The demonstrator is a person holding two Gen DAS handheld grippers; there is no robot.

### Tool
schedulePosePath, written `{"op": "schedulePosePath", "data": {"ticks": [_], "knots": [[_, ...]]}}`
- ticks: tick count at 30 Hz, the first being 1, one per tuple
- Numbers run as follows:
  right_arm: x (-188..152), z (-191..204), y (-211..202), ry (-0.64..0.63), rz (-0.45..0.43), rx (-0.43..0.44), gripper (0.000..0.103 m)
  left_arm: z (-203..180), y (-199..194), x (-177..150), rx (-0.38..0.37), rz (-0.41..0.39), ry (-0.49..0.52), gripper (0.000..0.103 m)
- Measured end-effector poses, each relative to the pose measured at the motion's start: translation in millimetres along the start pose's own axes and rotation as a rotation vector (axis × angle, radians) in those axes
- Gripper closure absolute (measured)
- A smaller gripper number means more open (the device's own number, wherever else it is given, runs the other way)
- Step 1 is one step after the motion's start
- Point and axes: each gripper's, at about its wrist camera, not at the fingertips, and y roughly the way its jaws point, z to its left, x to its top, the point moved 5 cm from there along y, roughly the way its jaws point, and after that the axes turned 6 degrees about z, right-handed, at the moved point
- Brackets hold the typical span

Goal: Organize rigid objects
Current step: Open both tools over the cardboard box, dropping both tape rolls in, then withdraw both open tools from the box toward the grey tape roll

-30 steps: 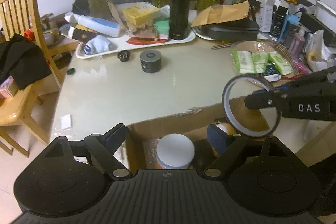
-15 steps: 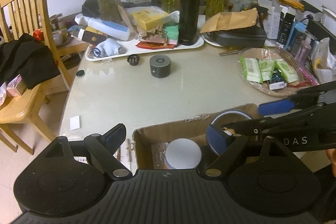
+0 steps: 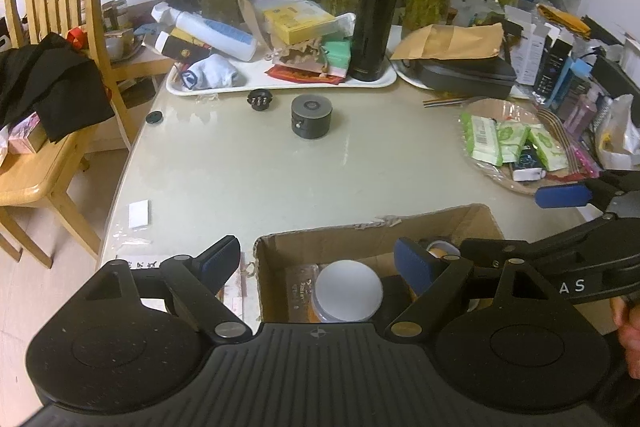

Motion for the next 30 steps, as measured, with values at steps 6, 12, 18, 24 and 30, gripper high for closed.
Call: {"op": "schedulePosePath", "data": {"ticks": [6,12,18,24,30], "knots": [[0.0,-3.0,0.4,-0.003,0.009,-0.045,0.0,5.3,1.6,1.1,0.004,0.006,-0.024,0.018],[-0.1,-10.7,0.1,0.015,0.016,-0.083,0.0,4.6,6.0,-1.0,0.0,0.027,-0.022,0.018],[0.4,-18.7,-2.9,0.046,0.007,-0.091,0.0,3.0,7.3,-2.4,0.0,0.035,-0.015,0.018],[2.4,-22.4,-5.3,0.061,-0.007,-0.093,0.0,2.6,7.5,-2.1,-0.001,0.036,-0.015,0.018],[4.4,-25.2,-5.9,0.081,-0.014,-0.087,0.0,2.9,7.7,-2.2,0.011,0.035,-0.026,0.018]]}}
